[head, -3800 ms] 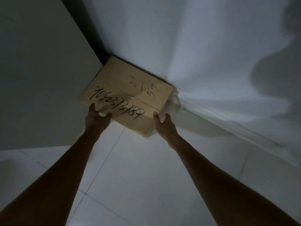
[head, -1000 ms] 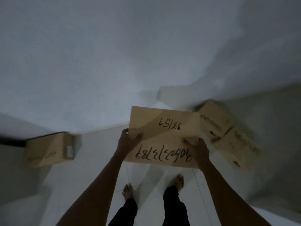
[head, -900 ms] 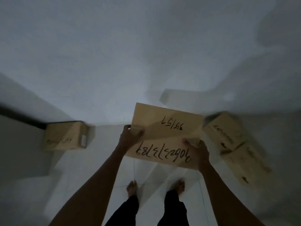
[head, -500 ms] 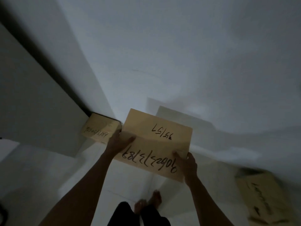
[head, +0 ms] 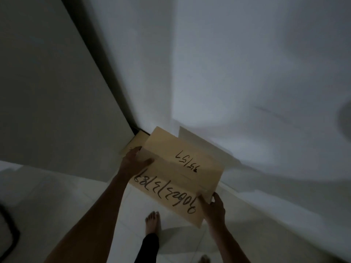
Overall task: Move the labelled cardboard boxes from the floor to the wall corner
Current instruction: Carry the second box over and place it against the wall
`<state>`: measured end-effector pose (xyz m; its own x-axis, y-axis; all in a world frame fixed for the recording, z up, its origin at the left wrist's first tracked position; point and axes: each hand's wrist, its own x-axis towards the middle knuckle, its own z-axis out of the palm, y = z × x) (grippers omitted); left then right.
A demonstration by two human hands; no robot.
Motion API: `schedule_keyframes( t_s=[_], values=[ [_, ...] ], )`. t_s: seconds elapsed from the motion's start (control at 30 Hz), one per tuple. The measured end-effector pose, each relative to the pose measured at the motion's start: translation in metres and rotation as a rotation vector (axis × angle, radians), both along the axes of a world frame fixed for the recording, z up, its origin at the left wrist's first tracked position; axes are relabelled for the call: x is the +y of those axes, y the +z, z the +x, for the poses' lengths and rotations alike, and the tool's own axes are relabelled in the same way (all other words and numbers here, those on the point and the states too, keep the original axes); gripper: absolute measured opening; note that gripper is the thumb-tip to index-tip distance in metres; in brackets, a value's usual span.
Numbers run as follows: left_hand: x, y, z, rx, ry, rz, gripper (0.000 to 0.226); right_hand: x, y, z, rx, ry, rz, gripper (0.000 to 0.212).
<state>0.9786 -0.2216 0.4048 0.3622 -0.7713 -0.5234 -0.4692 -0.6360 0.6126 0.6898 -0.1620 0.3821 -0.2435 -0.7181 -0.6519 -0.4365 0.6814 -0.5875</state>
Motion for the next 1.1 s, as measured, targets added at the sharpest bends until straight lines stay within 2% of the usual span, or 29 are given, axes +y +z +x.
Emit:
schedule_keyframes(
  t_s=[0.07,0.13,0.3,0.6,0.77,0.93,1.1],
  values=[
    [-0.026,-0.034,0.037,-0.028,-0.049,0.029,0.068,-0.018,-0.037,0.036,0.005,-0.027,0.043,0.079],
    [-0.05,-0.068,0.069,-0.054,-0.094,0.044,0.071,-0.037,-0.065,0.071,0.0,-0.03,0.068,0.07],
    [-0.091,-0.14,0.128,-0.099,-0.108,0.052,0.069,-0.071,-0.138,0.136,-0.028,-0.052,0.058,0.065],
    [-0.115,-0.264,0.176,-0.137,-0.087,0.023,0.065,-0.108,-0.257,0.192,-0.058,-0.034,0.034,0.069],
    [-0.114,-0.296,0.188,-0.185,-0.064,0.067,0.072,-0.125,-0.28,0.206,-0.071,-0.025,0.015,0.065],
    [-0.121,-0.306,0.187,-0.284,-0.094,-0.002,0.066,-0.139,-0.294,0.215,-0.087,-0.04,-0.004,0.065],
    [-0.132,-0.314,0.19,-0.327,-0.121,-0.05,0.071,-0.145,-0.309,0.225,-0.09,-0.085,0.001,0.06]
  ],
)
